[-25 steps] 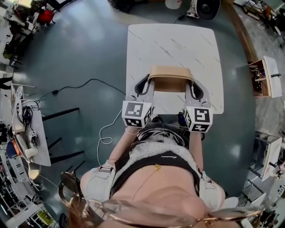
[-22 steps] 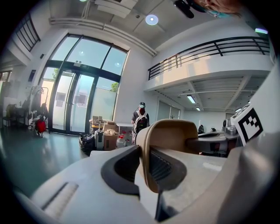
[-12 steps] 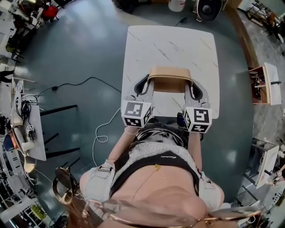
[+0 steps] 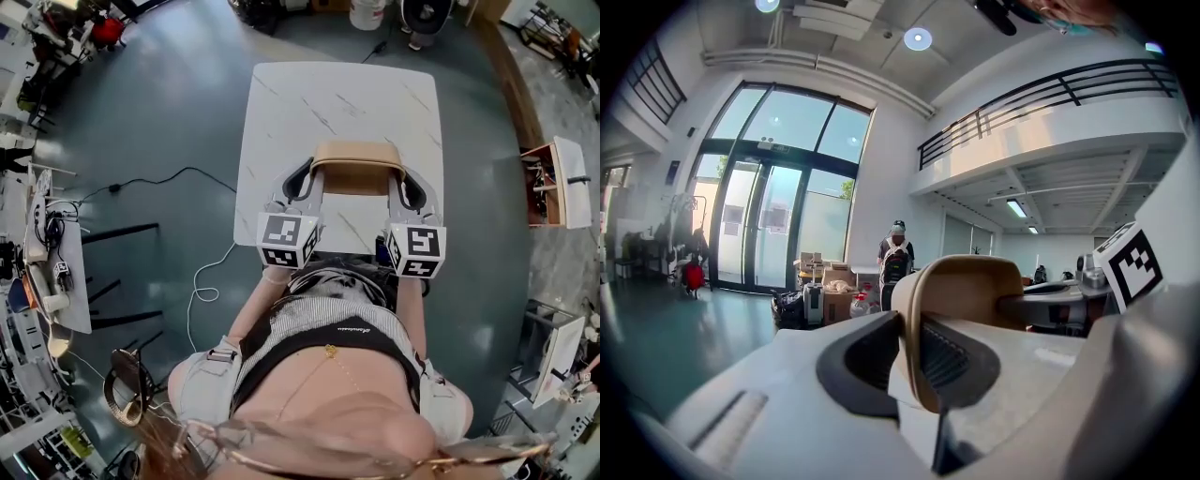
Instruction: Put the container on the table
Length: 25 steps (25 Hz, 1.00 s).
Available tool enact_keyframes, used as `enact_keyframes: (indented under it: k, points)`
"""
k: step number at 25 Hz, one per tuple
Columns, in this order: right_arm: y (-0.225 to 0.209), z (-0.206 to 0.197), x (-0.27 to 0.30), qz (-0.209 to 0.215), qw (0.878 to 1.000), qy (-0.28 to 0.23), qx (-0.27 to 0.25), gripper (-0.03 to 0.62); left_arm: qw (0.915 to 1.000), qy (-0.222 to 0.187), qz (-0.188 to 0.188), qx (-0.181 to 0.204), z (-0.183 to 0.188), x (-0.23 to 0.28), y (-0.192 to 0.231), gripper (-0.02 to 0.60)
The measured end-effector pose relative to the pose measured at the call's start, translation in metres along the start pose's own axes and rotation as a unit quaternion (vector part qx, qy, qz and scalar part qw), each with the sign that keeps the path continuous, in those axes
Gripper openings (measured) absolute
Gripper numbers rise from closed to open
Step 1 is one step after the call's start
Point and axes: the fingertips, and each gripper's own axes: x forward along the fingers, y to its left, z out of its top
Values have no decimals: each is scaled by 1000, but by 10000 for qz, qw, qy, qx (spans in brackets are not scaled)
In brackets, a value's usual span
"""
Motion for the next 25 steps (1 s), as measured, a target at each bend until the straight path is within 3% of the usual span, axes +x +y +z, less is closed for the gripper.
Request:
enact_keyframes:
  k: [18, 25]
  points:
    - [-70, -13, -8, 670, 9977, -33, -95, 67, 9984, 54, 561, 39, -3, 34, -63, 40]
    - [-74, -15, -6, 1005, 9948, -29, -145, 69, 9959, 75, 897, -55, -7, 31, -69, 38]
